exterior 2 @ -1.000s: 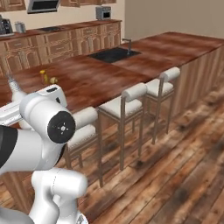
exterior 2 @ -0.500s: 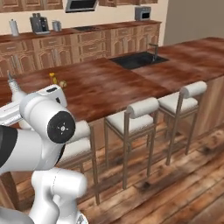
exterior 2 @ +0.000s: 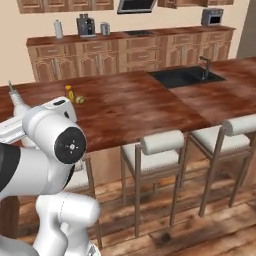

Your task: Move the condiment bottle and oil and vinegar bottle from the cabinet to the dining counter.

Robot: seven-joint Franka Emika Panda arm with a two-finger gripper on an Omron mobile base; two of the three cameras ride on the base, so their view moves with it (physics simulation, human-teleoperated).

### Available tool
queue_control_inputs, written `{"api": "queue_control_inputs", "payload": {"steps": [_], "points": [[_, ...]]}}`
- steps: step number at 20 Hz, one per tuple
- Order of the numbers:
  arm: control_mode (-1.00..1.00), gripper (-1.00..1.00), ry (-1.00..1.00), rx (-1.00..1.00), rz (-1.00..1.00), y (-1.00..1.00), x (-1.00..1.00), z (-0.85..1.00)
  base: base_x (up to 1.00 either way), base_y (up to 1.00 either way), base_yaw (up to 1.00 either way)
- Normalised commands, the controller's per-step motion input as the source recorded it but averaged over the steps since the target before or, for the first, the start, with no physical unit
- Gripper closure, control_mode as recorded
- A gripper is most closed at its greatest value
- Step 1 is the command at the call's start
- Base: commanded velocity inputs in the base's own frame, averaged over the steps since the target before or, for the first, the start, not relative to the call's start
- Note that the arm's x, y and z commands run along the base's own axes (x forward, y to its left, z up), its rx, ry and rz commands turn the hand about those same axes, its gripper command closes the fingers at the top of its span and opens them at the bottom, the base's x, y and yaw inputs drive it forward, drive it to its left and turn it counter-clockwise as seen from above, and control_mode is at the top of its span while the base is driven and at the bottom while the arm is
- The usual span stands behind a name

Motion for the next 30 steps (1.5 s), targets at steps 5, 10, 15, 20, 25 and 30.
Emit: {"api": "queue_control_inputs", "payload": {"steps": [5, 10, 15, 20, 25, 30], "points": [[1.00, 1.00, 0.00, 0.00, 0.00, 0.00, 0.00, 0.00, 0.43, -0.51, 0.42], [1.00, 1.00, 0.00, 0.00, 0.00, 0.00, 0.00, 0.00, 0.43, -0.50, 0.42], [1.00, 1.00, 0.00, 0.00, 0.00, 0.00, 0.00, 0.00, 0.46, -0.47, 0.41], [1.00, 1.00, 0.00, 0.00, 0.00, 0.00, 0.00, 0.00, 0.52, -0.45, 0.39], [1.00, 1.00, 0.00, 0.00, 0.00, 0.00, 0.00, 0.00, 0.59, -0.42, 0.37], [1.00, 1.00, 0.00, 0.00, 0.00, 0.00, 0.00, 0.00, 0.79, -0.16, 0.30]]}}
